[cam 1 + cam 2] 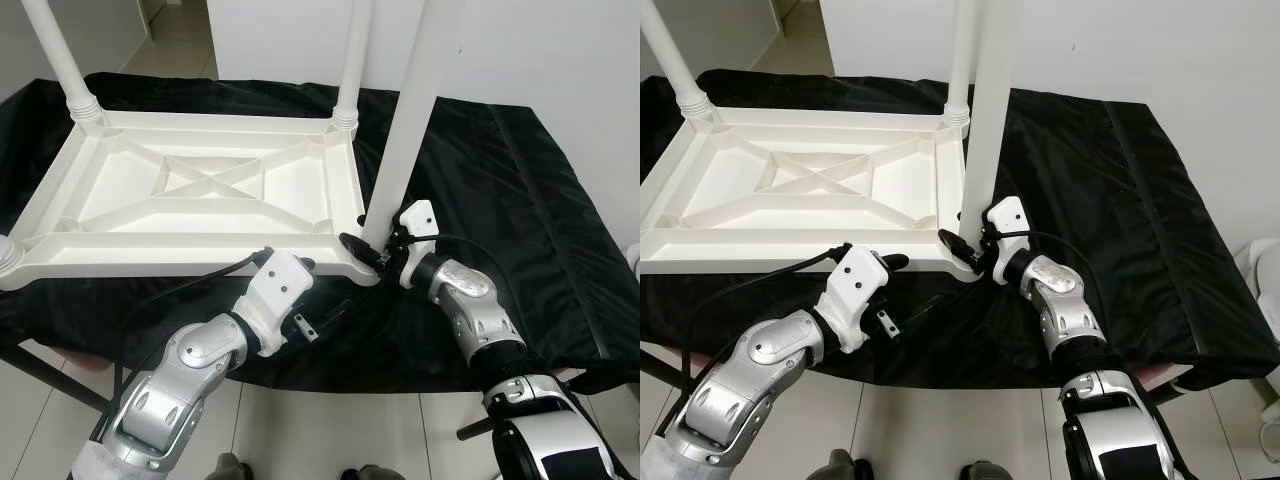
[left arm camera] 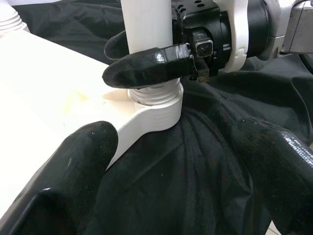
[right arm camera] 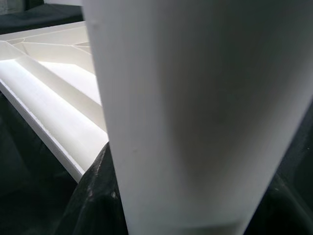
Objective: Building children table
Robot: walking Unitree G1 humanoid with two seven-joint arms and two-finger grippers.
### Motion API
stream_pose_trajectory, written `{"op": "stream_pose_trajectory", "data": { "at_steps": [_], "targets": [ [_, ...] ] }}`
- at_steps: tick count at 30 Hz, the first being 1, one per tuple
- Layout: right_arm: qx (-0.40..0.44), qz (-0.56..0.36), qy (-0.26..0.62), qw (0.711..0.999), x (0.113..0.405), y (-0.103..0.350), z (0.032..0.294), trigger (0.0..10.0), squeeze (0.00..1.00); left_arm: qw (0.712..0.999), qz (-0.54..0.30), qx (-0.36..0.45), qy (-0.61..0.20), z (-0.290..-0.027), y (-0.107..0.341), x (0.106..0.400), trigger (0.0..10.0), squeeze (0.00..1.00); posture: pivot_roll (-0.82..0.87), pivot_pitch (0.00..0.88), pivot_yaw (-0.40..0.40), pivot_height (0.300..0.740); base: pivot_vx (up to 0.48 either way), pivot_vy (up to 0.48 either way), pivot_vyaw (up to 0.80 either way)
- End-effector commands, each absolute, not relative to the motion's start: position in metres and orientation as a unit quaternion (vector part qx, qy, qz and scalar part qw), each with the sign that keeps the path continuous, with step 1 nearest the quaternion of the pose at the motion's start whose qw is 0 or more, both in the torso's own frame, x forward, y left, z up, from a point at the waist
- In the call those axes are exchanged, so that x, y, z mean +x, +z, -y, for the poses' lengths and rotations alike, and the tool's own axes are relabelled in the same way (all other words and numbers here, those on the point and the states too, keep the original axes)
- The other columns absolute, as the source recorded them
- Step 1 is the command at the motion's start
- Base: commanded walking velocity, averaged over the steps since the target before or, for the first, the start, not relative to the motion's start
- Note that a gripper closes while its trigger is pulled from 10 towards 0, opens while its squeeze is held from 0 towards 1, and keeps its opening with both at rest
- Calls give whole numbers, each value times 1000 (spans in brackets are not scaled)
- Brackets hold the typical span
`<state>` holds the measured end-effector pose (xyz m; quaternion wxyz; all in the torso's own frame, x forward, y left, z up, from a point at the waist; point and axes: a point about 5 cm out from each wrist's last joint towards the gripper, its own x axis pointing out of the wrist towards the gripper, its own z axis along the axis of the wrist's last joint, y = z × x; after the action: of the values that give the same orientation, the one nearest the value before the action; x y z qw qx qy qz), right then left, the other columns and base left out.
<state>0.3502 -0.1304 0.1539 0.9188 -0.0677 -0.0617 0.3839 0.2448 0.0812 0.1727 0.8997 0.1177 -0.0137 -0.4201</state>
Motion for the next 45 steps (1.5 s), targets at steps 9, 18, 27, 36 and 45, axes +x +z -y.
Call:
{"op": "stream_pose_trajectory", "data": {
  "at_steps": [9, 18, 27, 36, 45],
  "targets": [
    [-33, 31, 313, 949, 340, 137, 130, 10000, 0, 887, 9, 118, -446, -77, 171, 239, 10000, 0, -87, 78, -9, 740, 0, 0, 0],
    [14, 6, 142, 990, 333, 132, 119, 10000, 0, 883, 9, 115, -454, -73, 169, 236, 10000, 0, -81, 73, -13, 740, 0, 0, 0],
    [71, 1, 33, 997, 314, 133, 78, 10000, 0, 883, 5, 115, -455, -73, 167, 234, 10000, 0, -76, 74, -22, 740, 0, 0, 0],
    [82, 2, 45, 996, 311, 137, 82, 10000, 43, 885, 2, 114, -452, -74, 166, 232, 10000, 0, -70, 74, -29, 740, 0, 0, 0],
    [76, 49, 92, 992, 307, 148, 90, 10000, 1000, 888, 3, 113, -446, -74, 166, 232, 10000, 0, -76, 69, -31, 740, 0, 0, 0]
  ]
}}
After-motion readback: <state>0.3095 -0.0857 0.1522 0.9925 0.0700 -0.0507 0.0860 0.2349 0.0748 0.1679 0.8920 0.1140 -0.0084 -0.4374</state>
